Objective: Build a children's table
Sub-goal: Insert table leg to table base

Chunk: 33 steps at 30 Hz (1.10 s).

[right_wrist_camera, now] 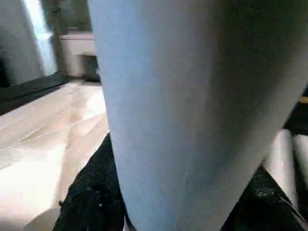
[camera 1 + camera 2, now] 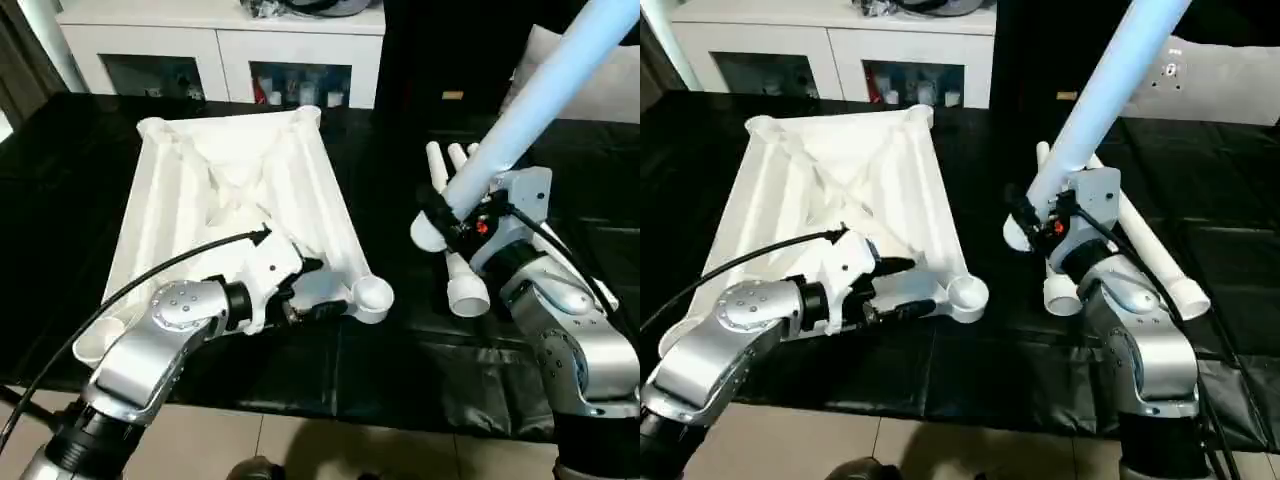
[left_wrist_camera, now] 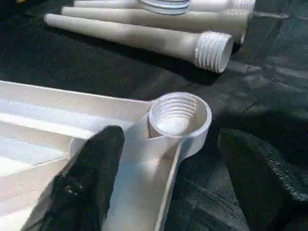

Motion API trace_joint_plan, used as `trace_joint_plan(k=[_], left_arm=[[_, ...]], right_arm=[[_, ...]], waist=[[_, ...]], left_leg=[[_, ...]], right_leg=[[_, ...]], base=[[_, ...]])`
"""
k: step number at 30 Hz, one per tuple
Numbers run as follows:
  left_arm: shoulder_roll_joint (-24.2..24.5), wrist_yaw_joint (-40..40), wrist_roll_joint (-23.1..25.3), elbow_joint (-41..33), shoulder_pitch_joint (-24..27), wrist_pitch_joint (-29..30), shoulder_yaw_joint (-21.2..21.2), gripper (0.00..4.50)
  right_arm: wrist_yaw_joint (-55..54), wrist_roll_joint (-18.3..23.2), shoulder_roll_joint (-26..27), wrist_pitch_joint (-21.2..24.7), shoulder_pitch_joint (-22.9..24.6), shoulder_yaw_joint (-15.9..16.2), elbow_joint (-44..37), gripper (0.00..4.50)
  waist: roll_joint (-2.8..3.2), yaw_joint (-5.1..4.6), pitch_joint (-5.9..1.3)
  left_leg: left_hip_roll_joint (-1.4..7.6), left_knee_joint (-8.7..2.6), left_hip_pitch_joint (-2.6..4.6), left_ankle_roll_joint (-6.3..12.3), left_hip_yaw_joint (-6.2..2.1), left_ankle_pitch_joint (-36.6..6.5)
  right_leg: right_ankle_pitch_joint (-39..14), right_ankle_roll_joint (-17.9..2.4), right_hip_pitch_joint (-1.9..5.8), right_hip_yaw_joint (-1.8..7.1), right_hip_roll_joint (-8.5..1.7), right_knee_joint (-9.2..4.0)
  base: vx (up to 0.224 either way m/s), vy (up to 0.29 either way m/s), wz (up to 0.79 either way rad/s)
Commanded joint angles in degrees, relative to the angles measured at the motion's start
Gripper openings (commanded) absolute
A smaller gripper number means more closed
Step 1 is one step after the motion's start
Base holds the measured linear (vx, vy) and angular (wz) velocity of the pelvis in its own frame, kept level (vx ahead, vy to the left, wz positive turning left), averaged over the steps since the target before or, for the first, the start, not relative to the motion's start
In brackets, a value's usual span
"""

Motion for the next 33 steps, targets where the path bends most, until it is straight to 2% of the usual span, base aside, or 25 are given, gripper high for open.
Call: trace_joint_plan(k=[1,3,7,11,13,16,21,22,25,29,32,33], left_arm=[[0.10,-0.59,2.30,2.94,-2.14,-0.08,-1.65,3.20],[0.30,-1.33,2.69,3.93,-3.12,1.04,-2.53,2.98],[0.60,-2.69,3.82,5.66,-4.03,1.05,-3.83,2.65],[-0.07,-2.63,4.16,7.48,-4.88,0.74,-4.08,2.41],[-0.15,-3.45,4.07,7.69,-5.10,0.74,-4.47,2.12],[-0.05,-4.23,4.32,7.54,-5.04,0.89,-4.82,1.98],[0.55,-5.31,5.29,8.36,-4.95,0.52,-5.73,1.55],[0.69,-5.79,5.13,8.66,-4.95,0.60,-5.82,1.31],[0.74,-5.80,5.41,9.23,-4.96,0.20,-5.66,1.16],[1.22,-6.12,6.09,9.74,-5.03,-0.02,-5.93,0.86],[1.70,-6.44,6.72,10.01,-4.84,-0.30,-6.09,0.68],[1.80,-6.43,6.91,10.16,-4.81,-0.49,-6.16,0.54]], right_arm=[[3.99,1.72,-0.23,-1.11,-0.85,1.06,0.84,1.91],[4.69,2.70,0.06,-1.01,-0.94,1.12,1.33,1.91],[5.34,3.52,0.44,-0.92,-1.39,0.96,2.43,1.91],[6.16,5.08,0.92,0.24,-1.65,0.46,3.02,1.91],[6.99,5.12,0.78,0.26,-1.24,1.25,2.65,1.91],[7.22,5.36,0.86,0.30,-0.99,1.62,2.41,1.91],[6.66,5.10,0.59,1.11,-1.10,1.75,2.83,1.91],[7.26,4.89,0.06,1.33,-0.93,2.33,2.65,1.91],[7.43,4.86,0.16,1.51,-0.69,2.67,2.20,1.91],[7.69,4.76,0.68,0.79,-0.42,3.29,1.71,1.91],[8.22,3.95,0.52,0.12,0.13,4.63,1.37,1.91],[8.10,4.00,0.60,0.17,0.18,4.68,1.37,1.91]], waist=[[-0.20,0.21,-3.57],[-0.24,0.71,-3.80],[-0.12,0.76,-3.97],[-0.22,0.84,-3.88],[-0.25,0.87,-3.81],[-0.33,0.85,-3.69],[-0.72,0.76,-3.48],[-0.72,0.74,-3.46],[-0.25,0.79,-3.37],[-0.39,0.70,-3.37],[-0.25,0.73,-3.34],[-0.40,0.72,-3.32]], left_leg=[[5.67,-4.26,0.97,3.81,-2.21,-7.85],[6.10,-4.31,0.94,3.89,-2.47,-6.73],[6.18,-4.26,0.76,4.21,-2.46,-5.32],[6.07,-4.18,0.70,4.50,-2.36,-5.71],[6.22,-4.31,0.81,4.27,-2.43,-6.26],[6.16,-4.37,0.77,4.12,-2.37,-6.70],[6.08,-4.44,0.67,4.37,-2.27,-6.30],[6.04,-4.43,0.68,4.41,-2.27,-6.29],[6.04,-4.43,0.67,4.36,-2.34,-6.53],[6.17,-4.54,0.78,4.12,-2.39,-7.40],[6.25,-4.65,0.73,4.13,-2.49,-7.52],[6.27,-4.68,0.74,4.15,-2.48,-7.59]], right_leg=[[-15.24,-5.44,2.51,5.00,-8.70,-5.42],[-14.02,-5.68,2.60,4.96,-8.94,-5.08],[-9.93,-7.12,2.57,4.87,-8.96,-4.48],[-11.68,-6.91,2.59,4.83,-9.07,-4.83],[-12.83,-6.80,2.48,4.78,-9.00,-4.87],[-14.09,-6.59,2.46,4.84,-9.12,-5.04],[-14.61,-6.34,2.40,4.88,-9.09,-5.08],[-14.83,-6.25,2.38,4.88,-9.05,-5.10],[-15.01,-6.11,2.29,4.89,-9.12,-5.20],[-15.24,-6.22,2.29,4.91,-9.10,-5.23],[-14.57,-6.52,2.31,4.89,-9.12,-5.14],[-14.63,-6.56,2.29,4.90,-9.14,-5.22]], base=[[0.000,0.000,0.00],[0.000,0.000,0.00],[0.000,0.000,0.00],[0.000,0.000,0.00],[0.000,0.000,0.00],[0.000,0.000,0.00],[0.000,0.000,0.00],[0.000,0.000,0.00],[0.000,0.000,0.00],[0.000,0.000,0.00],[0.000,0.000,0.00],[0.000,0.000,0.00]])
